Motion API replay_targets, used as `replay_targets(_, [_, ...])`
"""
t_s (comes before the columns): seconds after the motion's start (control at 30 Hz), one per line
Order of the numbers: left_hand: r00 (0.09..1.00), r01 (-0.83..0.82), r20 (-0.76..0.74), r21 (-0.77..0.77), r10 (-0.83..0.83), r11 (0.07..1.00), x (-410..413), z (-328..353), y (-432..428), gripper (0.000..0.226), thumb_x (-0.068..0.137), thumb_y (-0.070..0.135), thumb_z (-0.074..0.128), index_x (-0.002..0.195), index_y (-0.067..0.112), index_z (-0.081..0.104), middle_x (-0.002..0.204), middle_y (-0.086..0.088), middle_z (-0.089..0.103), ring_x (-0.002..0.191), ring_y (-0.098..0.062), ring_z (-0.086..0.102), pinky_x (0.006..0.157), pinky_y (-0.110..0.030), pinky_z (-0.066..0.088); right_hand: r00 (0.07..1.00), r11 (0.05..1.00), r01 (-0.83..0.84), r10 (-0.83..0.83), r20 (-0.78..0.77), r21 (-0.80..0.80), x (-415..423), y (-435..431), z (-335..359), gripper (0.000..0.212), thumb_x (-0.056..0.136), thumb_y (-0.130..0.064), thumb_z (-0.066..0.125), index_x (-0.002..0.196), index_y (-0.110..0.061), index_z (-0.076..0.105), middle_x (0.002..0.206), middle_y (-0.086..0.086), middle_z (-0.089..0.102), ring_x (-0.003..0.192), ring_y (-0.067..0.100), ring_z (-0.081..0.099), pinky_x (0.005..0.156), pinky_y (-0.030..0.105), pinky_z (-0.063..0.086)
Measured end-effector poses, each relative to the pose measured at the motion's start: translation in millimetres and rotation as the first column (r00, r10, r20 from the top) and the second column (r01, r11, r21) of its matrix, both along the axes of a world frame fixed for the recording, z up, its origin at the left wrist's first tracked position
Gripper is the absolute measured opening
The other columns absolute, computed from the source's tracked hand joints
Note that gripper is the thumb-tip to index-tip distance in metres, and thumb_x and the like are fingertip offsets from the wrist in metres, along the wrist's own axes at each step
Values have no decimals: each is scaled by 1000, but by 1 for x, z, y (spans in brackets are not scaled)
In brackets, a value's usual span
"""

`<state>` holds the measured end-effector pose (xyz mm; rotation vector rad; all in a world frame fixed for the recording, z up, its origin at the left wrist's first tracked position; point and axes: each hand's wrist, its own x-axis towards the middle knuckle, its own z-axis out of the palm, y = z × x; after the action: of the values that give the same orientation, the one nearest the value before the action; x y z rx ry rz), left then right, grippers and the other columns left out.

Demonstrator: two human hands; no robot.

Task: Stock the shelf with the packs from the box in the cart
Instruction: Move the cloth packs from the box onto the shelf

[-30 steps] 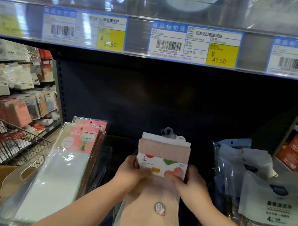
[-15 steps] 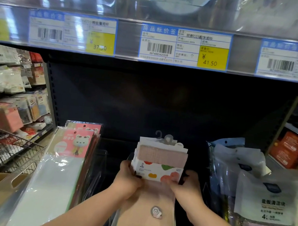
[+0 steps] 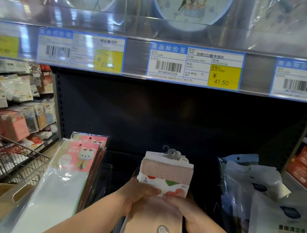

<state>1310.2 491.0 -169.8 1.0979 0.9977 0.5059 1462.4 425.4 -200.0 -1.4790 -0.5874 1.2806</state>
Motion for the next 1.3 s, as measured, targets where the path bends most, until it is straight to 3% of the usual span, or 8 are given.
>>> replay_targets(0.17, [1000,15,0,-6,-15,1000,-2,2,-3,29,78,-3,70,102,12,66,96,-13,75,95,-31,70,80,-41,55,997,998,-58,58,58,-13,7,2,0,37,73,-7,79,108,-6,68,98,13,74,90,25,69,66,30,52])
replay_targets(0.43, [999,39,11,47,-39,998,-6,3,-7,30,77,0,71,102,17,67,101,-11,74,102,-31,66,96,-47,49,995,998,-47,43,91,52,5,4,-2,65,63,-12,86,121,-6,57,101,10,74,92,22,70,68,28,54])
replay_targets(0.6, [999,20,38,79,-23,997,-6,-1,-7,37,75,0,73,108,16,68,101,-10,74,103,-30,66,97,-47,49,992,994,-50,39,120,97,5,0,2,48,68,-5,81,113,-8,64,99,10,74,93,23,70,79,33,55])
replay_targets(0.77, [997,-21,75,85,15,996,-4,0,-9,42,73,0,75,111,15,65,102,-11,74,103,-31,65,95,-46,49,992,988,8,-27,121,156,2,-2,7,52,69,-4,81,116,-12,59,98,8,73,87,19,70,62,26,54])
replay_targets(0.97, [981,-88,184,177,55,980,1,19,-9,43,73,1,76,112,16,64,99,-8,74,96,-26,68,73,-34,53,977,959,-57,-3,213,277,9,-5,45,49,71,-3,78,114,-19,60,101,3,72,95,16,67,80,31,55])
replay_targets(1.03, [975,-122,212,224,73,967,2,30,-9,43,74,1,76,110,18,61,99,-7,73,93,-23,68,68,-30,53,971,945,-96,20,239,313,12,-6,62,44,73,0,76,108,-19,61,99,1,71,93,14,67,76,27,54])
replay_targets(1.2, [976,-101,215,296,36,950,0,35,-7,65,67,4,82,122,20,51,109,-8,70,100,-24,67,74,-32,55,964,926,-147,56,259,348,16,-10,66,48,71,0,78,106,-25,56,101,-1,68,99,14,64,77,23,51])
replay_targets(1.3, [982,-11,183,286,-44,958,-4,20,-12,86,49,13,90,125,20,49,112,-9,69,105,-26,66,81,-35,57,950,943,-186,101,294,277,13,-18,45,68,59,-12,81,119,-21,53,106,-2,67,101,11,63,72,16,51])
